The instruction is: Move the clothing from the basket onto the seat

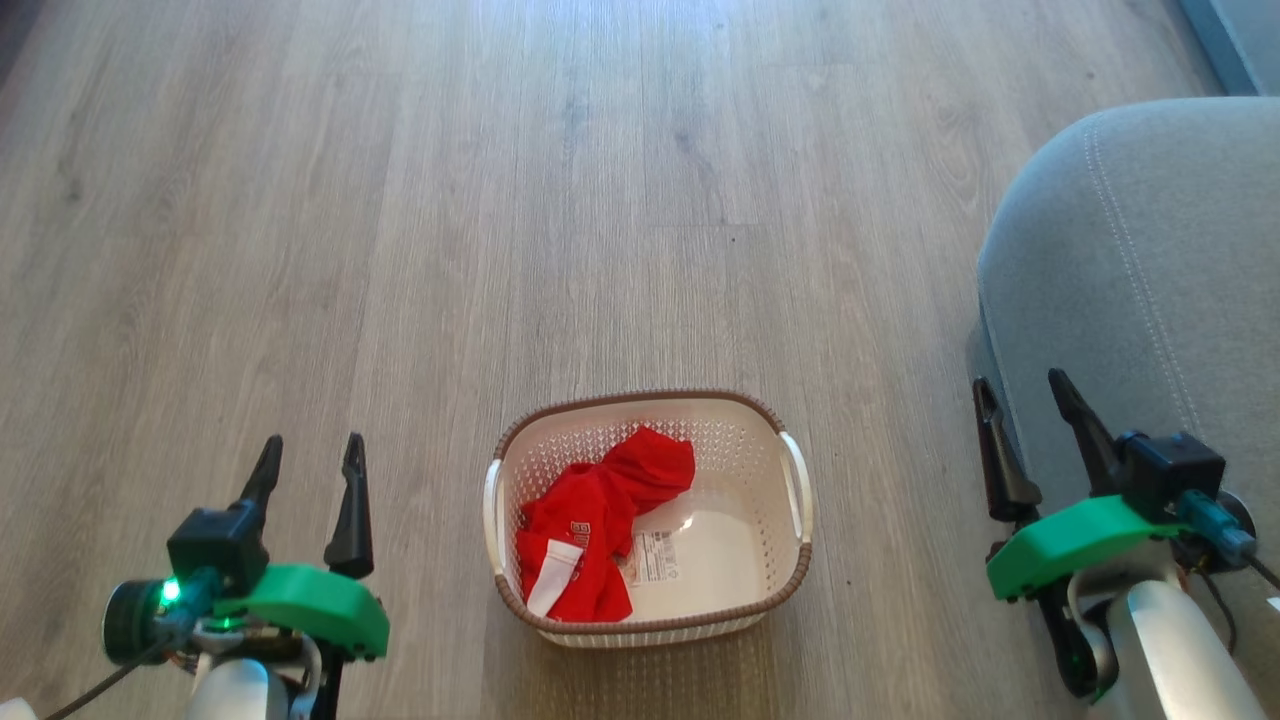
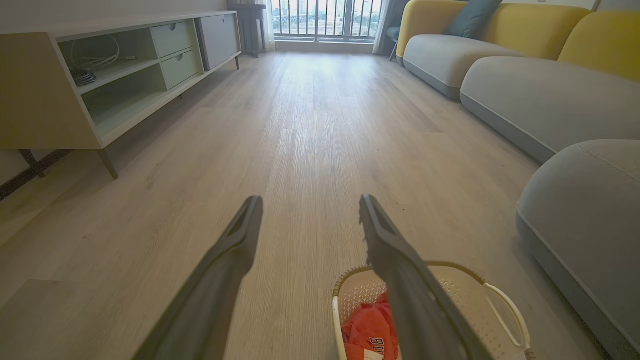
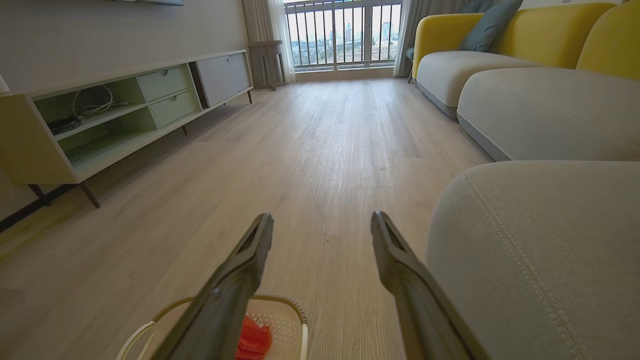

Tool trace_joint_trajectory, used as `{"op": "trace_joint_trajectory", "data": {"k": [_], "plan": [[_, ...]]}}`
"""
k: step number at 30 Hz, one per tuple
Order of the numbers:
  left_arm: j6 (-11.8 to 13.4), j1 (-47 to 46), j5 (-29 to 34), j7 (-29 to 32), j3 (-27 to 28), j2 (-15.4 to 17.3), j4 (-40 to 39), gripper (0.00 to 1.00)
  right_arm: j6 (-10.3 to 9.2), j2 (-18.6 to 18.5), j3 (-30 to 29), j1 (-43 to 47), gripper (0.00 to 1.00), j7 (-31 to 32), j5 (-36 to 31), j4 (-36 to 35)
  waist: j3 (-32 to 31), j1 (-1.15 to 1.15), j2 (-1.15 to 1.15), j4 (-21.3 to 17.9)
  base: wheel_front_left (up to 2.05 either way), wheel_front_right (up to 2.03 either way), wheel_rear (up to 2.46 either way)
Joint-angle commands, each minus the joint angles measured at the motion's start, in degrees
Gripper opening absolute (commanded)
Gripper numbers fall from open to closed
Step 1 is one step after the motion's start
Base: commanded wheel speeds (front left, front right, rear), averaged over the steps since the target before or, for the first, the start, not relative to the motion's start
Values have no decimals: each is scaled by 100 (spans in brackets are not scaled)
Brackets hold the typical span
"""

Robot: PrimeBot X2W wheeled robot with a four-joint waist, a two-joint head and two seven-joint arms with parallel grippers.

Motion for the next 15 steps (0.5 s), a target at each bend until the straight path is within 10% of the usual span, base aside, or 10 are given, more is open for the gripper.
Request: {"op": "trace_joint_trajectory", "data": {"k": [1, 15], "plan": [[-42, -71, 69, -56, 243, 5, -210, 100, -1, 21, 147, -61, 100, -54, -3, -199, -15, 1, 0, -3, 0, 0, 0], [-160, -121, 136, -56, 185, -43, -96, 100, -1, 34, 211, -205, 100, -54, -32, -347, 321, 1, 0, -72, 0, 0, 0]]}}
